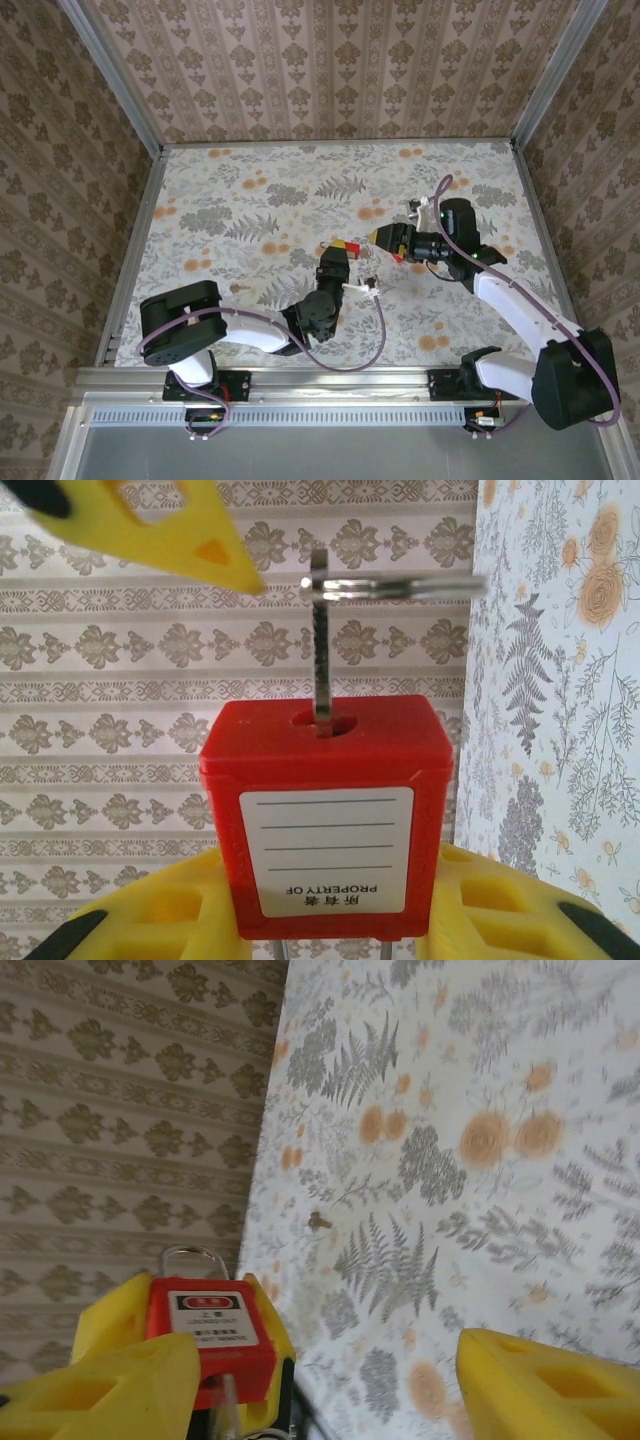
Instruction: Unlock with the key
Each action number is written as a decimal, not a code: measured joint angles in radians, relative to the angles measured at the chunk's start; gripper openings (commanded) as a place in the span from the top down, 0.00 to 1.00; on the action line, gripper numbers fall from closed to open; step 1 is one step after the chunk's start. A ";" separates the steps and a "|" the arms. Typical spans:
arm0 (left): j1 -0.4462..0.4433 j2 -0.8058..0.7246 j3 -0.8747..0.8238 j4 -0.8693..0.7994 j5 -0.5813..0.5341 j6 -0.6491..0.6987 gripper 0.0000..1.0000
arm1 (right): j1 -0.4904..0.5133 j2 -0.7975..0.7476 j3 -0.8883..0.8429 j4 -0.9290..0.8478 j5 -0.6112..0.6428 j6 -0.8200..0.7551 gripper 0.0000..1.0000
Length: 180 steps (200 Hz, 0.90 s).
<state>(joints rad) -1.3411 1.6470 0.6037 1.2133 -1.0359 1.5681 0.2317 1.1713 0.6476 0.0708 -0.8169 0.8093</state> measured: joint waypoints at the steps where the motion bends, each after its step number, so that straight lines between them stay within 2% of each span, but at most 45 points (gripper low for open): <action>1: 0.000 0.000 0.000 0.000 0.000 0.000 0.74 | 0.000 0.001 -0.003 0.004 -0.002 0.003 0.27; 43: 0.004 0.016 0.032 0.008 0.021 0.000 0.74 | 0.000 0.003 -0.076 0.198 -0.097 0.188 0.17; 74: 0.013 0.049 0.052 0.007 0.034 0.000 0.74 | 0.003 -0.026 -0.119 0.303 -0.106 0.290 0.15; 109: 0.023 0.058 0.061 0.008 0.044 0.000 0.74 | 0.043 -0.016 -0.174 0.431 -0.086 0.422 0.18; 180: 0.027 0.058 0.090 0.008 0.063 0.000 0.74 | 0.093 0.015 -0.185 0.559 -0.053 0.531 0.32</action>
<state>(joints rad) -1.3140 1.7046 0.6937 1.2209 -0.9730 1.5681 0.3244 1.1862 0.4622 0.6300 -0.8696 1.3403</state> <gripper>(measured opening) 0.370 0.713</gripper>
